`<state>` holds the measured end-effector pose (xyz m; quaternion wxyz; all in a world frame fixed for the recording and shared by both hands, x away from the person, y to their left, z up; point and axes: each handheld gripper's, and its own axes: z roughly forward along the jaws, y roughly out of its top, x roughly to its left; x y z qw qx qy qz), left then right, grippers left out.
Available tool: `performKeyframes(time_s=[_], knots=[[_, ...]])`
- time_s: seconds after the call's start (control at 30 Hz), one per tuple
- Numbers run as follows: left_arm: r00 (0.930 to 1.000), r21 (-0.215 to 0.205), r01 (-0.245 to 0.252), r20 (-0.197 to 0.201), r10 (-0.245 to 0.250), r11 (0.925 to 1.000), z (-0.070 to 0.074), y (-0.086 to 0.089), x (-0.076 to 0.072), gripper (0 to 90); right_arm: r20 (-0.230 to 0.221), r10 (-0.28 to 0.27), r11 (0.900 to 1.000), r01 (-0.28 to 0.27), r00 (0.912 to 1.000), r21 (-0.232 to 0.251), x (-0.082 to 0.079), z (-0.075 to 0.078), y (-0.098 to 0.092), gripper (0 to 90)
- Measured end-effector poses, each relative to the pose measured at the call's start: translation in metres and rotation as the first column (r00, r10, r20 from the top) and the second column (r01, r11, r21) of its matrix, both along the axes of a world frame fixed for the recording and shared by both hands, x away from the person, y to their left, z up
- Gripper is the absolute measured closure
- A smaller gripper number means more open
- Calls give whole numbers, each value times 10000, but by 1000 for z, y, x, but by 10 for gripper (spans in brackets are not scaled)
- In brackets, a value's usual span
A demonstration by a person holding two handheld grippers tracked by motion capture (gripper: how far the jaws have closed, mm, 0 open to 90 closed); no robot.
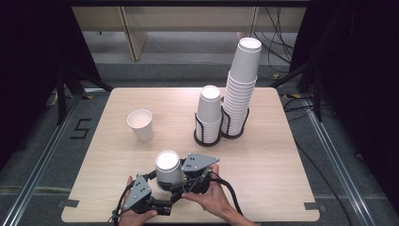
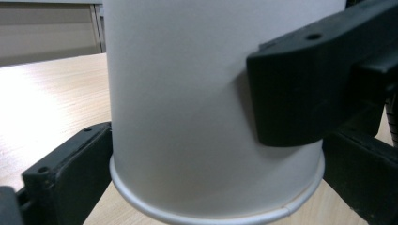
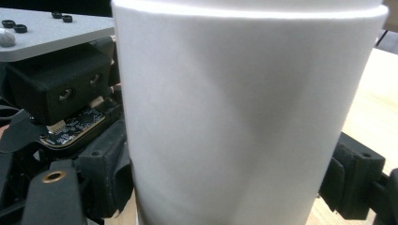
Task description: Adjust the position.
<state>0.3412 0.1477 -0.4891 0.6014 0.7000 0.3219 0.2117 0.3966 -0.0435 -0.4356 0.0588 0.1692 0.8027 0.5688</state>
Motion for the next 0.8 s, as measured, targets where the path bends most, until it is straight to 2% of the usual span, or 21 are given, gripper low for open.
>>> performKeyframes(time_s=[0.1, 0.13, 0.17, 0.2, 0.27, 0.3, 0.33, 0.4, 0.43, 0.47, 0.53, 0.57, 0.63, 0.67, 0.73, 0.77, 0.8], knots=[[10000, 16, -18, 47, 18, 10000, 0, 0, 0, 0, 105, -148, 9999, 149, 9998, -76, 0, 1, -1, 187], [10000, 23, -23, 49, 23, 10000, 0, 0, 0, 0, -353, -261, 9996, 259, 9990, -58, -3, 1, -1, 188], [10000, 25, -25, 51, 25, 10000, 0, 0, 0, 0, -375, -321, 9995, 320, 9988, -14, -3, 1, 0, 187], [10000, 128, -58, 24, 58, 9999, 0, 0, -1, 0, -184, -267, 9996, 267, 9995, 20, -3, 0, 0, 188], [9999, 218, -127, 0, 128, 9997, 0, -1, -1, 0, -183, -232, 9997, 235, 9996, 110, -3, 0, 1, 187], [9999, 240, -146, -11, 146, 9996, 0, -1, -1, 0, 53, -266, 9996, 266, 9996, -94, -3, 0, 1, 187], [9999, 244, -155, -39, 156, 9996, 0, -1, -1, 0, -128, -255, 9996, 254, 9996, -84, -4, 0, 1, 187], [9999, 121, -152, 15, 152, 9998, -1, -2, 0, 0, 149, -343, 9994, 344, 9993, -45, -5, -1, 3, 187], [9998, 168, -175, -47, 176, 9997, 0, -1, -1, 0, 130, -261, 9996, 263, 9996, -117, -4, -1, 2, 187], [9999, 73, -145, 7, 145, 9999, -1, -2, 0, 0, -63, -383, 9992, 383, 9992, -88, -6, -1, 2, 187], [9999, 70, -161, -16, 161, 9998, -1, -2, 0, 0, -141, -355, 9993, 355, 9993, -68, -6, -1, 2, 187], [9999, 81, -170, -21, 170, 9998, -1, -2, 0, 0, 94, -329, 9994, 329, 9994, -62, -5, -2, 3, 187], [9998, 99, -186, -74, 187, 9998, -1, -1, -1, 0, 31, -362, 9993, 362, 9993, 6, -6, -2, 2, 187], [9999, 36, -167, -41, 167, 9999, -1, -2, 0, 0, 235, -301, 9995, 300, 9993, 45, -5, -2, 3, 187], [9998, 99, -202, 36, 201, 9997, -1, -2, 0, 0, 277, -274, 9996, 275, 9992, -20, -5, -2, 3, 187], [9997, 126, -225, 26, 225, 9997, -1, -2, 0, 0, 85, -304, 9995, 304, 9995, 68, -6, -2, 4, 187], [9998, 85, -221, 10, 220, 9997, -1, -2, 0, 0, 286, -317, 9995, 316, 9991, 42, -5, -2, 3, 186]])
